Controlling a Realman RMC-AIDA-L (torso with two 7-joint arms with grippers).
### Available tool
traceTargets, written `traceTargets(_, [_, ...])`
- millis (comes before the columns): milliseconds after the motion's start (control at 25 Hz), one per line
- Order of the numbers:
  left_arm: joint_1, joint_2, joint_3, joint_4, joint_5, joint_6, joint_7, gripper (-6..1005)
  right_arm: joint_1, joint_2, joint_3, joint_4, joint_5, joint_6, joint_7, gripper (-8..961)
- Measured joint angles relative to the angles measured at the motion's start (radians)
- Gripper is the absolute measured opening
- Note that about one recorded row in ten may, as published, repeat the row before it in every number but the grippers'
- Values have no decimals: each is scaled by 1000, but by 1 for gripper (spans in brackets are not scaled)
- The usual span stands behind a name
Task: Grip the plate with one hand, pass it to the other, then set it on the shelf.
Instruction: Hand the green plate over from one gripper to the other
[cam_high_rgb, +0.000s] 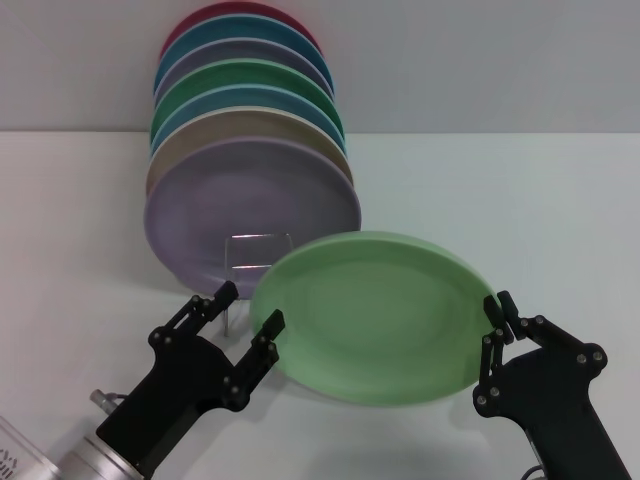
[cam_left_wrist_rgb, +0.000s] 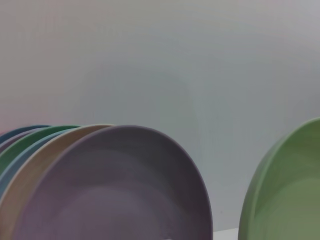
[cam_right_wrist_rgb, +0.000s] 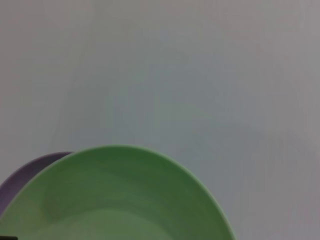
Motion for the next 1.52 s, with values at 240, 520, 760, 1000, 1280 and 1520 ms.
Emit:
traceTargets(240, [-2, 0, 0, -3, 0, -7, 0, 569, 1, 0, 0, 0, 0, 0, 0, 20])
traceTargets(520, [-5, 0, 3, -4, 0, -7, 0, 464, 3, 0, 0, 0, 0, 0, 0, 19])
traceTargets(760, [-6, 0, 4, -4, 0, -7, 0, 446, 9, 0, 0, 0, 0, 1, 0, 19])
traceTargets(1000, [-8, 0, 2, -4, 0, -7, 0, 431, 10, 0, 0, 0, 0, 3, 0, 19])
traceTargets(1280, [-11, 0, 0, -4, 0, -8, 1, 414, 12, 0, 0, 0, 1, 6, 0, 20])
traceTargets(1520, [-14, -2, 0, -3, 0, -8, 5, 380, 13, 0, 0, 0, 1, 8, 0, 20])
